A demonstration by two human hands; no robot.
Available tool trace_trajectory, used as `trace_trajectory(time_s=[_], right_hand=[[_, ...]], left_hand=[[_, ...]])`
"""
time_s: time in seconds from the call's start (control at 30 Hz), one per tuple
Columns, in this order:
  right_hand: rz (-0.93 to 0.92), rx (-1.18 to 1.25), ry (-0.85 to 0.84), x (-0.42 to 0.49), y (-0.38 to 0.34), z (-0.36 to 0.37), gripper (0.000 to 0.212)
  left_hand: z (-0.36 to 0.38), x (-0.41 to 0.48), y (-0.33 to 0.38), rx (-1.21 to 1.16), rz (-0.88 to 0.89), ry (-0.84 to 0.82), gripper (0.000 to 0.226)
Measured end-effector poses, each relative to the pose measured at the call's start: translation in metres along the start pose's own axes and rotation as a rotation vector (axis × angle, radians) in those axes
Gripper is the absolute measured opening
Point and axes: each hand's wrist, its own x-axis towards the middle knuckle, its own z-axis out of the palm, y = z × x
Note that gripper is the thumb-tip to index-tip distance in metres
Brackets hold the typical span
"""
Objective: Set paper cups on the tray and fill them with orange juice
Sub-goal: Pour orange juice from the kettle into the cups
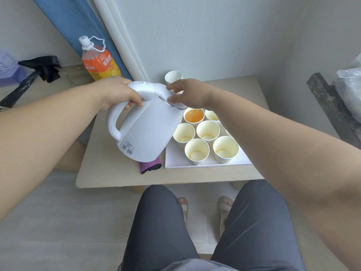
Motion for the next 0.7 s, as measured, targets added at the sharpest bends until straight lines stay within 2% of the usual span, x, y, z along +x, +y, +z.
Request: trace_trajectory(time_s=[0.53,0.7], right_hand=[[0.106,0.281,-0.069,-0.002,0.021,0.045,0.044],[0.138,0.311,-0.095,0.003,0.026,0.054,0.044]], left_hand=[[0.015,-0.013,-0.013,0.114,-0.046,-0.065,0.017],[0.02,-0.013,-0.011,0.126,-0.076,-0.07,0.025]])
